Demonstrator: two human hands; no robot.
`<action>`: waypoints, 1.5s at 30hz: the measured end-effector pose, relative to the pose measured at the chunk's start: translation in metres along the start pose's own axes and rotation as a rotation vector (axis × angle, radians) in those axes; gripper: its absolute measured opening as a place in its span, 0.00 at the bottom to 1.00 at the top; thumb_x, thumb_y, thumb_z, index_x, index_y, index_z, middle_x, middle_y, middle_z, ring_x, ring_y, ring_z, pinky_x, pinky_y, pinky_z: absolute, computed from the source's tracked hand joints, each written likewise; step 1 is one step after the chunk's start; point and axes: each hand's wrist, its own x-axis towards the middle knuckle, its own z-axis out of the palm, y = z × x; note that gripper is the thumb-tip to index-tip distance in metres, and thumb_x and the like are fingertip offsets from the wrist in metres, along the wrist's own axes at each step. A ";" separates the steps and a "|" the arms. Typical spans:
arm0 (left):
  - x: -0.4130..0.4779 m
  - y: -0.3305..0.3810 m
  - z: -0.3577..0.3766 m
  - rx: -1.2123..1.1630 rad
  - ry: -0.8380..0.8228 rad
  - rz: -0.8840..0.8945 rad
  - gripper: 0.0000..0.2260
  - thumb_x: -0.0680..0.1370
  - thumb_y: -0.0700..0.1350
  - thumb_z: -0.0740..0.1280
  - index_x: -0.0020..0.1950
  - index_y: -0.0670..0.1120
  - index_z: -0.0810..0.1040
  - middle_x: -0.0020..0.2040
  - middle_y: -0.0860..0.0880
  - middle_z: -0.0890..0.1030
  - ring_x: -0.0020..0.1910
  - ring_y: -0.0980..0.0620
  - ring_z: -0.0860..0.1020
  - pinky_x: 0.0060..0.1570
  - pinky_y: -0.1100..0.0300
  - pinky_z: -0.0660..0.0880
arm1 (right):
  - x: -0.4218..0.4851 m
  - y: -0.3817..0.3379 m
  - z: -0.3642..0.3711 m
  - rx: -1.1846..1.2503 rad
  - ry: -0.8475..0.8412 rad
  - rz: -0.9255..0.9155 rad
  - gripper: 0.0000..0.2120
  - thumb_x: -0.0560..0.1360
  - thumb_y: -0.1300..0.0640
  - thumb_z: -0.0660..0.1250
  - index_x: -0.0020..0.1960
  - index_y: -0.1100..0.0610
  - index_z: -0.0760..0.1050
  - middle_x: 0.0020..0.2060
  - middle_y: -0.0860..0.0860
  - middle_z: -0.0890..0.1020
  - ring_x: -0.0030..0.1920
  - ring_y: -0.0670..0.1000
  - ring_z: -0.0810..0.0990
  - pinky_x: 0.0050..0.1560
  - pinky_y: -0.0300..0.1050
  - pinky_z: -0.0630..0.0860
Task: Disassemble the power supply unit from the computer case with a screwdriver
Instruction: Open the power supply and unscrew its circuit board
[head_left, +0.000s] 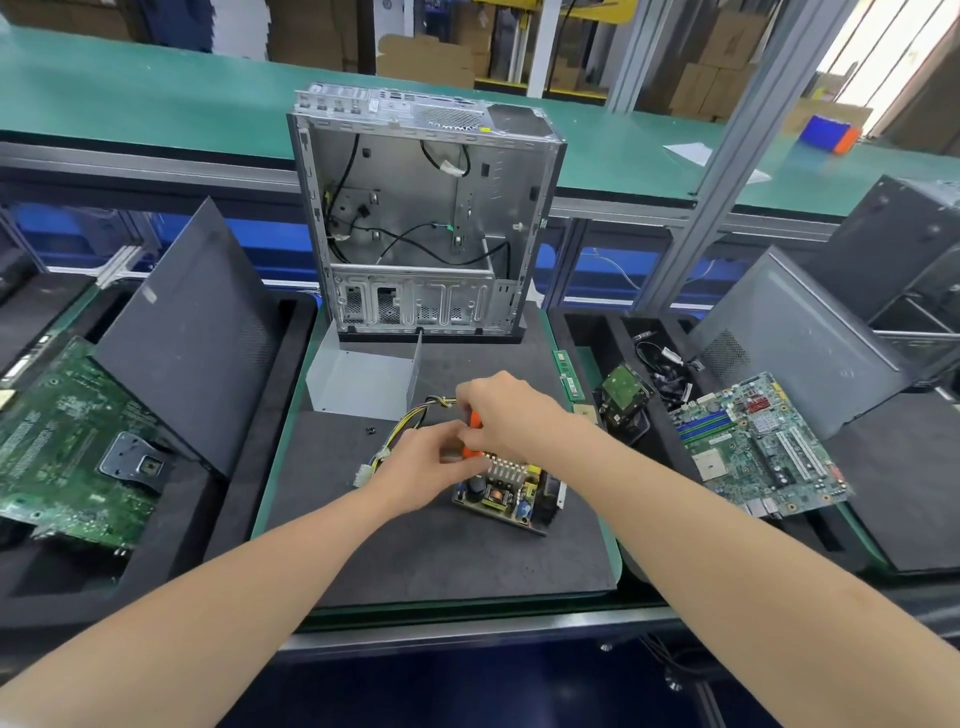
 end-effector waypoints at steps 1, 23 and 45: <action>0.000 0.000 0.000 -0.002 0.000 -0.004 0.05 0.77 0.55 0.74 0.50 0.59 0.81 0.49 0.61 0.87 0.52 0.65 0.83 0.53 0.63 0.76 | 0.000 0.006 -0.002 0.014 -0.027 -0.065 0.07 0.76 0.56 0.70 0.53 0.54 0.76 0.44 0.48 0.77 0.43 0.55 0.79 0.38 0.48 0.76; 0.002 -0.012 0.000 0.068 0.022 0.004 0.04 0.77 0.53 0.75 0.50 0.59 0.83 0.49 0.63 0.86 0.54 0.66 0.82 0.56 0.60 0.77 | 0.001 -0.005 -0.013 -0.085 -0.115 -0.134 0.08 0.73 0.57 0.73 0.48 0.55 0.74 0.41 0.49 0.76 0.43 0.55 0.78 0.35 0.48 0.74; -0.018 -0.041 0.014 0.167 0.058 -0.208 0.23 0.74 0.37 0.75 0.65 0.53 0.75 0.57 0.51 0.79 0.47 0.54 0.79 0.45 0.67 0.76 | 0.003 -0.004 -0.010 -0.062 -0.055 -0.036 0.10 0.78 0.52 0.69 0.53 0.56 0.73 0.39 0.50 0.74 0.43 0.59 0.79 0.35 0.48 0.74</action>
